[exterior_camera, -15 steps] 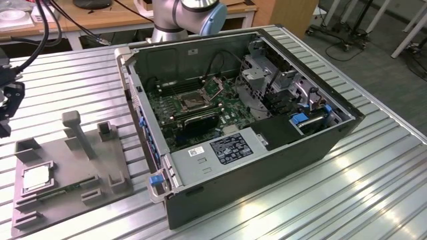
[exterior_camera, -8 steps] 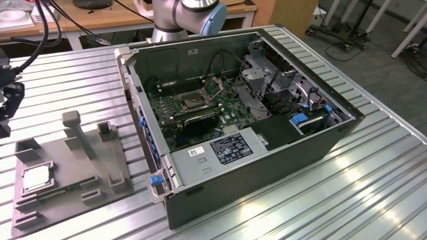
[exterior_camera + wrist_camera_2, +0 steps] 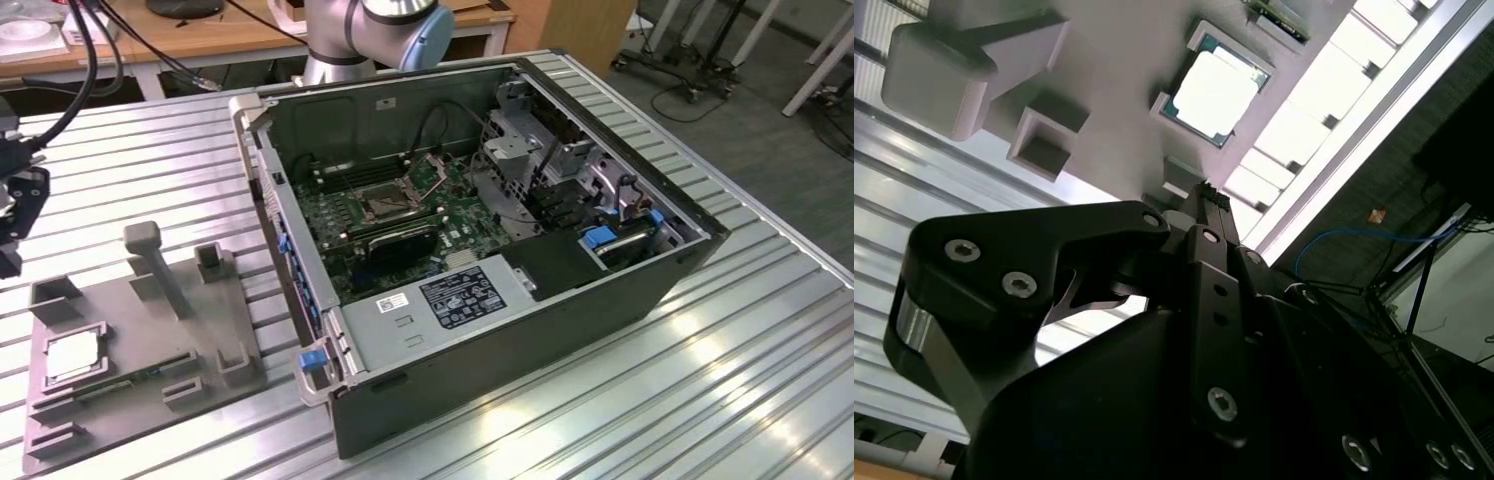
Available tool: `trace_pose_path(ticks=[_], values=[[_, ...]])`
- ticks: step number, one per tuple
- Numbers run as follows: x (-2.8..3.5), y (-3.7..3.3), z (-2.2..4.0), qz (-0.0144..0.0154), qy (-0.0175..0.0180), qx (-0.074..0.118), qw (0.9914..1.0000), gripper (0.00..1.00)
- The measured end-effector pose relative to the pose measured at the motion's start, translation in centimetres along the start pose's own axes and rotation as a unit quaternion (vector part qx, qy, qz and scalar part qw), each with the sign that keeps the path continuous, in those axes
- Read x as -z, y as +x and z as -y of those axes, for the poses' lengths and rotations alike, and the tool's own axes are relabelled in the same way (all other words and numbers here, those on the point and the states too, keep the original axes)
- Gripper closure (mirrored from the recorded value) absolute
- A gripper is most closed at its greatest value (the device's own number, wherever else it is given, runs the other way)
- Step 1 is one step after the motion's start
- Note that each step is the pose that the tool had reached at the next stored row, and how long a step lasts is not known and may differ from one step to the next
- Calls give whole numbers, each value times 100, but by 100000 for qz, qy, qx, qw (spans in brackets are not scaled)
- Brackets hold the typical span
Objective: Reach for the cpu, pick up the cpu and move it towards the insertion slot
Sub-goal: 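Reach for the cpu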
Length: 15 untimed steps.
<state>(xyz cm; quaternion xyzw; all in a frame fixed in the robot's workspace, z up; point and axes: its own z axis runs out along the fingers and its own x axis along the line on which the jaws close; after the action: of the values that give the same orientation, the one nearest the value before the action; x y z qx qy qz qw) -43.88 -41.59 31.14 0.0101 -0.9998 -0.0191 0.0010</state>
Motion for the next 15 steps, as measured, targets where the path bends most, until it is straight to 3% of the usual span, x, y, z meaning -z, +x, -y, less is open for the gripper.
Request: trace_pose_path(ticks=[5,6,8,9,15], values=[[-29,5,19,4,5,0,100000,89],[-40,7,24,6,7,-1,100000,83],[-57,12,32,-11,20,-6,100000,83],[-64,15,35,-5,16,-2,100000,76],[-87,19,41,-3,20,-2,100000,76]])
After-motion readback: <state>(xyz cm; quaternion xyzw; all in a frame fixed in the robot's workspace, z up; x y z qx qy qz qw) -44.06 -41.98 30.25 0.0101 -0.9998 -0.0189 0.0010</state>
